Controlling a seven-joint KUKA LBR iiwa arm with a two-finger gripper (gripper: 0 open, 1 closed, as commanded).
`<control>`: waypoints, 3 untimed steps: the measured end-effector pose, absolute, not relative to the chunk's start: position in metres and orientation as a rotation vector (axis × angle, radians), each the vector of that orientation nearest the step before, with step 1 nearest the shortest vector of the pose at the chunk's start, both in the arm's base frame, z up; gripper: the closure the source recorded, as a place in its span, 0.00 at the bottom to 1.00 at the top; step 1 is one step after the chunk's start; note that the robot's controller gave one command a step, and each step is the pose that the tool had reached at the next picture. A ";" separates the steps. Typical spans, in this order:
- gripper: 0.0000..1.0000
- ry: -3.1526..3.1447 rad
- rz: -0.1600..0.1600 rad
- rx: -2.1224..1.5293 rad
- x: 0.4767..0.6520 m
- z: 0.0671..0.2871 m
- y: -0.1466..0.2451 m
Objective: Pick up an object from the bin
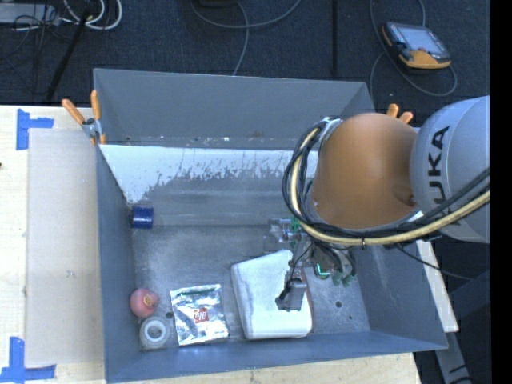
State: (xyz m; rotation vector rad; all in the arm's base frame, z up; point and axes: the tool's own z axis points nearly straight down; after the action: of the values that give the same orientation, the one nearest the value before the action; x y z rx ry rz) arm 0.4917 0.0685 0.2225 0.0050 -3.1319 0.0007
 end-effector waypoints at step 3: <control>1.00 -3.139 -0.001 0.117 0.525 0.069 0.170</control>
Offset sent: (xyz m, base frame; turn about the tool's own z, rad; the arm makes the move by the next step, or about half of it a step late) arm -0.0096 0.0509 -0.1135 -0.0719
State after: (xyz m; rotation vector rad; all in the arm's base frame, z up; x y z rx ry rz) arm 0.5246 0.1698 0.0694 0.1167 -3.1388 -0.0011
